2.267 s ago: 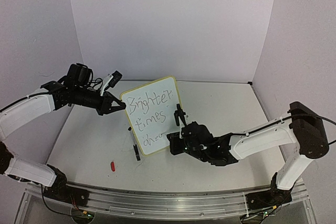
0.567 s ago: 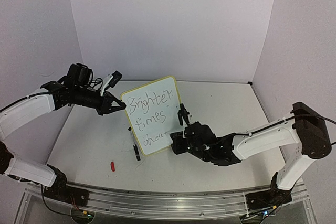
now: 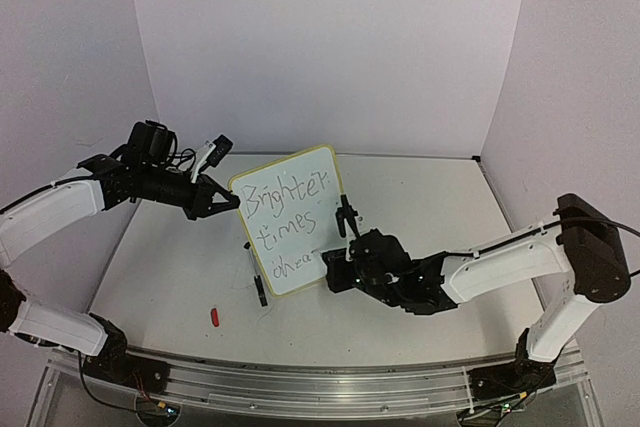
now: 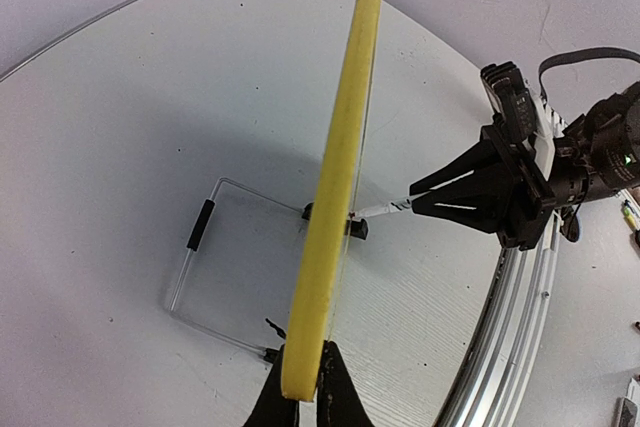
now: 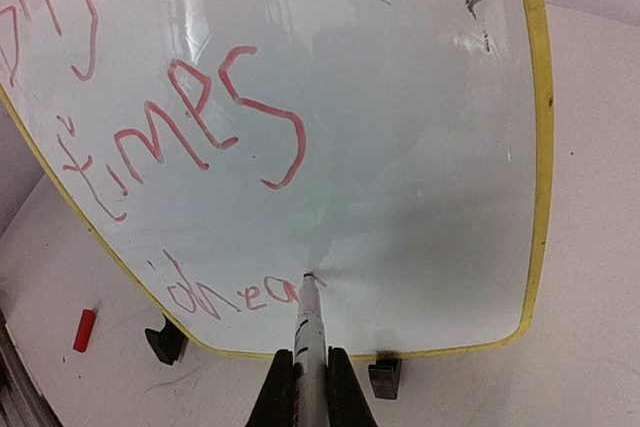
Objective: Write a sentence on the whiteboard
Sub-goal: Write on the whiteboard at the center of the board.
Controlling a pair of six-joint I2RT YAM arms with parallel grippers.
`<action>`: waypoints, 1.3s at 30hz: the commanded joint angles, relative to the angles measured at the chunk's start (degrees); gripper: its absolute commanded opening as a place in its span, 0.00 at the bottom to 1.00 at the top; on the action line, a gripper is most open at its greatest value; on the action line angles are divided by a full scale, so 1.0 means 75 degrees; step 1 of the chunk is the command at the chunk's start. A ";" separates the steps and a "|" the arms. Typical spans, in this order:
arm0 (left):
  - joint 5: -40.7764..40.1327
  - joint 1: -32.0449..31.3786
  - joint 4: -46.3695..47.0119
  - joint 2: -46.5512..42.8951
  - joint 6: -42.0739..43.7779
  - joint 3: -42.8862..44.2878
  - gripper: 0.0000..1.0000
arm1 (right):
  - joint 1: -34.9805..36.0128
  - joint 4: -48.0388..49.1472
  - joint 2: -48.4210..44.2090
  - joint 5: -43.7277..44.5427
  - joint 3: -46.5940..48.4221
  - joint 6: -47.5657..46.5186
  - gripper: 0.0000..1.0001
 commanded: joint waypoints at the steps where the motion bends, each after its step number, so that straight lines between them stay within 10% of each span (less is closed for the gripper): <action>1: -0.0616 -0.0006 -0.0435 0.0048 0.0378 -0.0156 0.00 | -0.0043 0.0058 0.0148 -0.0028 0.0142 0.0056 0.00; 39: -0.0598 -0.0006 -0.0435 0.0059 0.0378 -0.0153 0.00 | -0.0041 -0.0532 -0.0458 0.0372 0.0757 -0.0439 0.00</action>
